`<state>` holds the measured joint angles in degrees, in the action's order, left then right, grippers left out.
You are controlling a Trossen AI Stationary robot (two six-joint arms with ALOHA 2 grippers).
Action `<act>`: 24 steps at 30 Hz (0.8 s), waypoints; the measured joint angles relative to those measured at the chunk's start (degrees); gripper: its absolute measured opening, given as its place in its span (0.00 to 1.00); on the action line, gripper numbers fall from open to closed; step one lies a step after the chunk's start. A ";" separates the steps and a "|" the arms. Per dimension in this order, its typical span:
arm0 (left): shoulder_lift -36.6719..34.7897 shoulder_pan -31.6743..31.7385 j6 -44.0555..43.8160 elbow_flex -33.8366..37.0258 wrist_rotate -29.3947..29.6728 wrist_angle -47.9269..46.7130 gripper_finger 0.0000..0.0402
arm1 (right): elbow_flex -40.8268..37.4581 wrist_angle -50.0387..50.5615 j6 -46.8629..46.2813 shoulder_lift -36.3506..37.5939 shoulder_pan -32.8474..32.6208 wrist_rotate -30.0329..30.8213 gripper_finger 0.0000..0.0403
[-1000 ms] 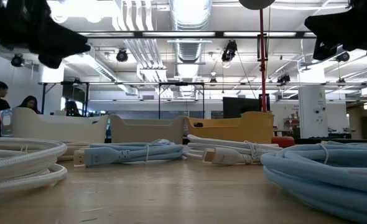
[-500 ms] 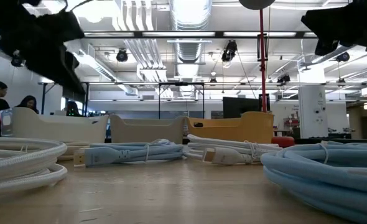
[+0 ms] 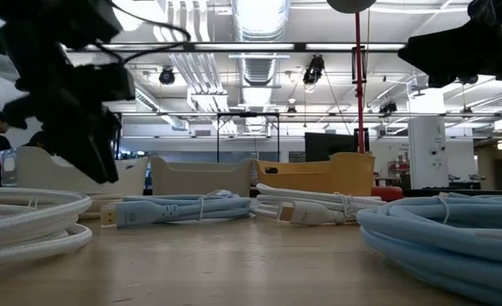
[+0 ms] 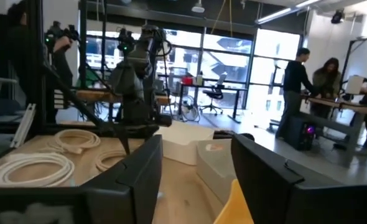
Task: Sort HDMI cables
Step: Put the top left brown hdmi cable into the white bin
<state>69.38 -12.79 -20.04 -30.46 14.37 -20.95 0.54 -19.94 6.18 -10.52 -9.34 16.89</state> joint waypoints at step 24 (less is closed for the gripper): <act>9.23 3.10 2.92 -3.71 0.18 4.40 0.06 | 0.00 -0.01 0.23 -0.53 0.00 -0.22 0.49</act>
<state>78.62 -9.69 -17.12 -34.17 14.55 -16.55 0.54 -19.95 6.41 -11.06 -9.35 16.66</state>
